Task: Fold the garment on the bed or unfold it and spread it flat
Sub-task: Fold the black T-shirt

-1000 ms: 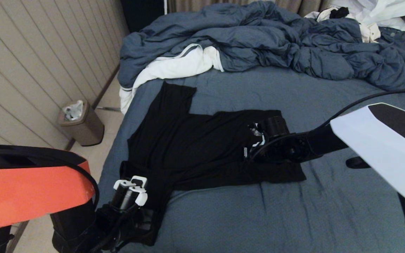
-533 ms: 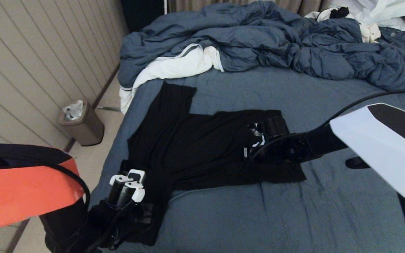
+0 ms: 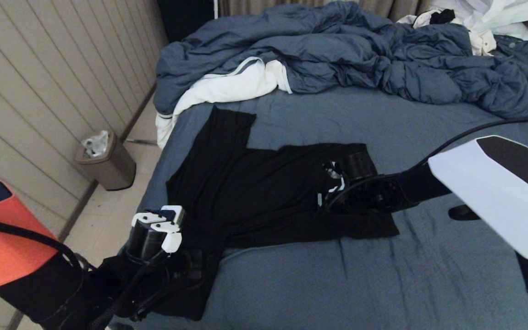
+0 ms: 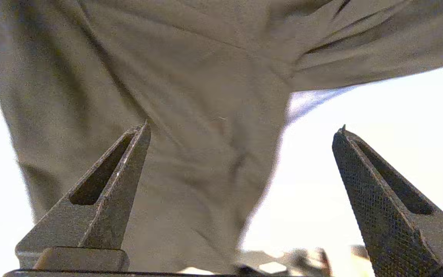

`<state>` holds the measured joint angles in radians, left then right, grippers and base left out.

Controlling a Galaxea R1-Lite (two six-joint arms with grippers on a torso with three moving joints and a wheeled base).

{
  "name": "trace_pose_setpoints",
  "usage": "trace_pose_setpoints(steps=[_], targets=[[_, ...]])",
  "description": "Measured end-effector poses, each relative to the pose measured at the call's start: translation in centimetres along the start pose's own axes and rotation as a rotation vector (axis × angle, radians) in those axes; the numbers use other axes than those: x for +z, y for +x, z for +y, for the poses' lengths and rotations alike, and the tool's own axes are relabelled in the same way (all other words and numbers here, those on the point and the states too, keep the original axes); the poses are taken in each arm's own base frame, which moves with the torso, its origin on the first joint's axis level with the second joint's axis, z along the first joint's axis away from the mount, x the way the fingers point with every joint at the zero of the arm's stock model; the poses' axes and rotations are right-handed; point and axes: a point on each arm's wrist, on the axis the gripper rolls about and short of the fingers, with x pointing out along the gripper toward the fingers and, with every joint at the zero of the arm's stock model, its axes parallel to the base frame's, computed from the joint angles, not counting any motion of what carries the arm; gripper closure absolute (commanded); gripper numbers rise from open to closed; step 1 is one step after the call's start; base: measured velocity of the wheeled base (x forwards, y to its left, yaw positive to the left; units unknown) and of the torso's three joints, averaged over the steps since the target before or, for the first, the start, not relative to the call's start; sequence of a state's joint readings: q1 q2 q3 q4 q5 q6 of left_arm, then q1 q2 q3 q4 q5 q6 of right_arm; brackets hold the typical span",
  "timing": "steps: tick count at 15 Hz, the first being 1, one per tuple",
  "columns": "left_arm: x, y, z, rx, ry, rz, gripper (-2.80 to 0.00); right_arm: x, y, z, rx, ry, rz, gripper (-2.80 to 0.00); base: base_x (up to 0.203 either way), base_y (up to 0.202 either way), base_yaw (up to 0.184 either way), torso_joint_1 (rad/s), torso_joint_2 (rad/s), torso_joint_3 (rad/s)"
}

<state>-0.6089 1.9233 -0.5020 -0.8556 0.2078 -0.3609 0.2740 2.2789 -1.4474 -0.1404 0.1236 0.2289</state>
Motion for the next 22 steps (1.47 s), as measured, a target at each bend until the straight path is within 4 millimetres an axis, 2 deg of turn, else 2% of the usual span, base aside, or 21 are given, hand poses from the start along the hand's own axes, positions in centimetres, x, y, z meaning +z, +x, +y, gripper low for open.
trace_pose_setpoints(steps=[4,9,11,15,19,22], targets=[[2.1,-2.5,-0.6,-0.113,-0.13,0.159,-2.8,0.0,0.1,0.0,-0.001,0.0,0.002,0.0,0.0,0.0,0.0,0.0,0.0,0.0],[2.3,-4.0,-0.4,-0.029,-0.108,0.404,-2.8,-0.2,0.4,-0.1,-0.004,0.001,0.007,0.0,0.0,0.0,0.0,0.0,0.0,0.0],[2.4,-3.9,-0.4,-0.014,-0.103,0.426,-2.8,-0.2,0.4,-0.1,-0.004,0.001,0.008,0.0,0.0,0.0,0.0,0.0,0.0,0.0],[1.9,-2.4,-0.6,-0.013,-0.088,0.421,-2.8,-0.3,0.4,-0.1,-0.003,0.001,0.009,0.0,0.0,0.0,0.0,0.0,0.0,0.0],[-0.9,1.4,-0.2,0.028,0.013,0.374,-2.8,-0.3,0.4,-0.2,-0.004,0.002,0.01,0.0,0.0,0.0,0.0,0.0,0.0,0.0],[-2.2,3.0,0.0,0.022,0.061,0.334,-2.8,-0.3,0.5,-0.2,-0.004,0.002,0.01,0.0,0.0,0.0,0.0,0.0,0.0,0.0]])
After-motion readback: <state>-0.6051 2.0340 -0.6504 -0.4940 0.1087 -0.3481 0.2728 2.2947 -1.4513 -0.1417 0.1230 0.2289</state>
